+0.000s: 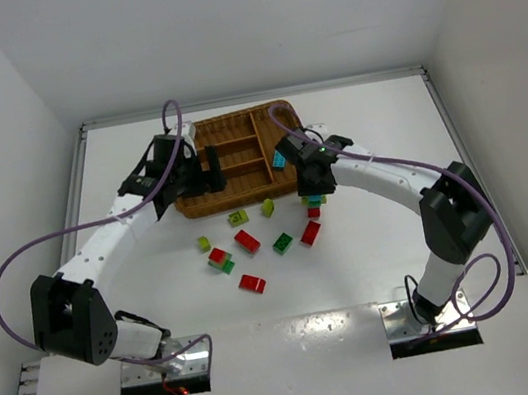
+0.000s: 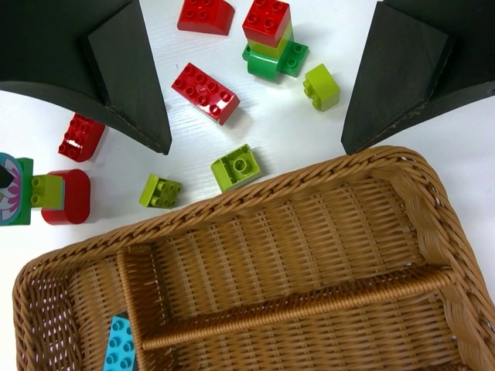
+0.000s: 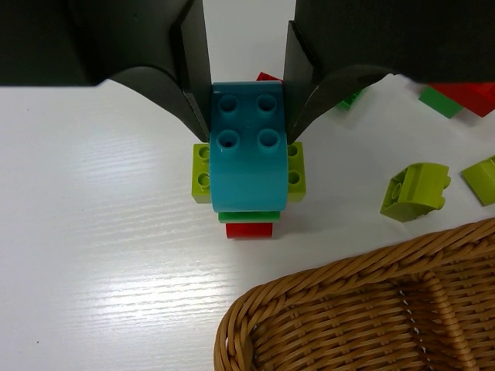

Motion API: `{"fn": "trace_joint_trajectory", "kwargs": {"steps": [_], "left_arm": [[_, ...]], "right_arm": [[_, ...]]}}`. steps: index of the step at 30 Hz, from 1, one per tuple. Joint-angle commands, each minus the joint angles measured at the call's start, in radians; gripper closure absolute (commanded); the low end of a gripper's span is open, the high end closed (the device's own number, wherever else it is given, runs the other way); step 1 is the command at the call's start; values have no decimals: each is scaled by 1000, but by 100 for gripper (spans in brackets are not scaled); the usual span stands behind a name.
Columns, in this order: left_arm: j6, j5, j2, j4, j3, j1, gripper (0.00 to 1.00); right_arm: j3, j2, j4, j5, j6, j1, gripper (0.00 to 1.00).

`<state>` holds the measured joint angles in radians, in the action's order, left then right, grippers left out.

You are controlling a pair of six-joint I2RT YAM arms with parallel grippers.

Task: Sort the legos into containers by color

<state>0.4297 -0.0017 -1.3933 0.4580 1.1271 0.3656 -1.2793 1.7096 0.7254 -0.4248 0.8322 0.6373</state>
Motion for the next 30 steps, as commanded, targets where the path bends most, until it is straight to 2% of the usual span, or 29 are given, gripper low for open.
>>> {"fn": "trace_joint_trajectory", "kwargs": {"steps": [1, 2, 6, 10, 13, 16, 20, 22, 23, 26, 30], "left_arm": [[-3, 19, -3, -24, -9, 9, 1], [-3, 19, -3, -24, -9, 9, 1], [-3, 19, 7, -24, -9, 9, 1], [-3, 19, 7, -24, -9, 9, 1], [-12, 40, 7, -24, -9, 9, 1], [-52, 129, 26, -24, 11, -14, 1], [-115, 412, 50, -33, 31, -56, 1], [-124, 472, 59, -54, 45, -56, 6], [-134, 561, 68, -65, 45, -56, 6], [-134, 693, 59, -74, 56, -56, 7], [-134, 715, 59, -74, 56, -56, 7]], "right_arm": [[9, 5, -29, 15, -13, -4, 72], [9, 5, -40, 15, -13, -4, 69], [9, 15, -40, 15, -13, -4, 69], [9, 4, -40, 27, -25, -13, 78], [18, -80, -92, 122, -64, -22, 81], [66, -186, -205, 303, -102, -59, 83], [75, -309, -257, 561, -154, -99, 84], [95, -356, -302, 714, -174, -122, 84], [109, -370, -325, 766, -174, -122, 84], [159, -393, -411, 929, -174, -149, 84], [225, -393, -497, 1043, -156, -174, 84]]}}
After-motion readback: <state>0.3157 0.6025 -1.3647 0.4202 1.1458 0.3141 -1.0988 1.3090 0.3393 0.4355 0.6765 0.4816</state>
